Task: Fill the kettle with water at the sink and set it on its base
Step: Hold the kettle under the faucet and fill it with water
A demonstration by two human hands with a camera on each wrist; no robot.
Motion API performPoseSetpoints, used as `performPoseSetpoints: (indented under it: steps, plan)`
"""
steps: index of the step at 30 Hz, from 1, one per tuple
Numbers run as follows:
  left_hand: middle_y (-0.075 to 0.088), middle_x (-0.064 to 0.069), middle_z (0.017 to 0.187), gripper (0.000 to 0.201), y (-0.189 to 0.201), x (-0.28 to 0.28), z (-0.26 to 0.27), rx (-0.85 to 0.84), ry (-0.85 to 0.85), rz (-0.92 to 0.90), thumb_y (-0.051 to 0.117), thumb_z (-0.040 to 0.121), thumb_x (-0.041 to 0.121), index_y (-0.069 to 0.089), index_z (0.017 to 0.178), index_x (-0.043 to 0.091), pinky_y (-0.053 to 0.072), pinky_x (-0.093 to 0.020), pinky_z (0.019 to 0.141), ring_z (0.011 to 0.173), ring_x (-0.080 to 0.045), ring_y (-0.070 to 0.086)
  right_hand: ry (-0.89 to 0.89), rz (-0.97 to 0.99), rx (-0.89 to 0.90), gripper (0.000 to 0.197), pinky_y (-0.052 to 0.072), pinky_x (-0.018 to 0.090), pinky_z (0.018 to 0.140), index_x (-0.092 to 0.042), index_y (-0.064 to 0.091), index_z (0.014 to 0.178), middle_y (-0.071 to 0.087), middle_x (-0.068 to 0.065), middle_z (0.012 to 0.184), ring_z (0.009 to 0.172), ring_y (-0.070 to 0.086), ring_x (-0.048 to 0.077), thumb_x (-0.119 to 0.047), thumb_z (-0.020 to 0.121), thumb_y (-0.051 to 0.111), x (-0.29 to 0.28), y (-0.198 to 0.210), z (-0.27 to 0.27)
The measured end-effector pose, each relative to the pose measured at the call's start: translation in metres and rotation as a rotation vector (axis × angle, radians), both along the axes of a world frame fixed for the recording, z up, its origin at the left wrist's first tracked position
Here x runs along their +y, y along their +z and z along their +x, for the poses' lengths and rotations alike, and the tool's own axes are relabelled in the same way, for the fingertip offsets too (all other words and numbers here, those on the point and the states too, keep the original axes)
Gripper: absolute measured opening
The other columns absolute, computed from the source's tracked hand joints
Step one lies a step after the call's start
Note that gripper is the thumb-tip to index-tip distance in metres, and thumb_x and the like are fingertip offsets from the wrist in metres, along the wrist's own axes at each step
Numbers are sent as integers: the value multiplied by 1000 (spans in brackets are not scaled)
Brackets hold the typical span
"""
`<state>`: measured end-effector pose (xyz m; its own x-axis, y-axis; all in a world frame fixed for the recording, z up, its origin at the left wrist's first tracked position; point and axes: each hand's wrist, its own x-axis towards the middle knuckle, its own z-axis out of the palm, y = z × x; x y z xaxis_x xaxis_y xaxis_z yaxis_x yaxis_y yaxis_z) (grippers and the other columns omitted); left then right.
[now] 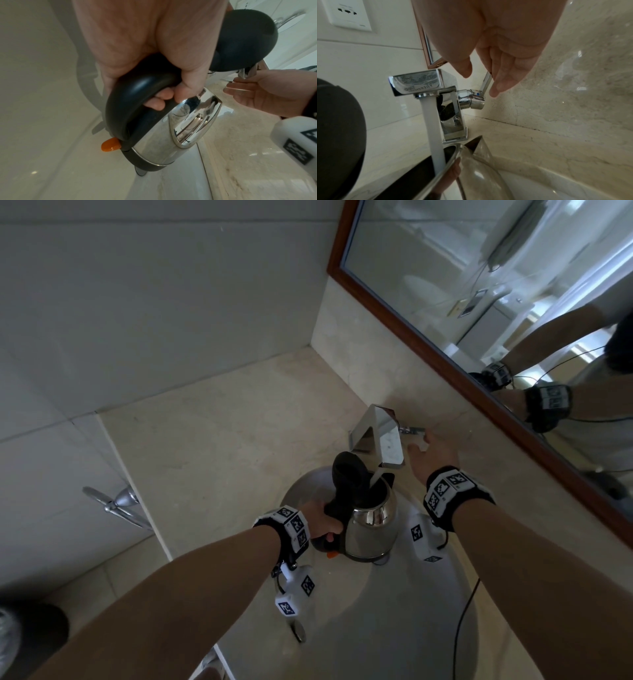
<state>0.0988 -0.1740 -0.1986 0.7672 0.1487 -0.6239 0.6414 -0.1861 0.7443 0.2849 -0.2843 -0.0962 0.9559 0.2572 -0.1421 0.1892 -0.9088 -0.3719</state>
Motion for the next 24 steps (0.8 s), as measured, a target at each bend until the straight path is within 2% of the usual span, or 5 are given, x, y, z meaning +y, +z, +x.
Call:
performPoseSetpoints:
  steps: [3,8,13,17,24]
  plan:
    - [63,3,56,23,-1,1,1,-14,-6,0,62,69,14,59,47,19,55,-36,92,71,-17,62,3,-14,8,55,35,36,109,-12,35,147,42,9,150,135,43,30,-29,96,48,0,0,1]
    - [64,1,59,20,-1,0,1,1,-15,4,64,69,15,60,49,18,55,-38,92,76,-20,62,3,-8,10,56,35,37,109,-12,34,148,42,10,150,134,44,31,-30,96,48,-1,-1,0]
    - [62,1,57,25,2,0,0,-2,12,-17,64,73,13,59,49,16,54,-29,79,66,-15,59,17,-16,3,56,36,37,108,-11,35,147,44,11,148,132,46,31,-29,96,49,0,-2,1]
    - [62,1,56,27,2,0,-1,1,11,-34,63,75,11,59,49,16,53,-31,81,63,-13,59,17,-28,-1,57,35,38,110,-12,35,147,43,10,150,134,44,31,-31,96,49,0,-2,2]
    - [63,0,58,23,2,0,-1,-1,19,-36,64,71,12,60,49,17,54,-36,87,73,-21,61,11,-17,9,58,34,38,111,-11,34,148,41,10,151,136,42,31,-30,96,49,-1,-2,2]
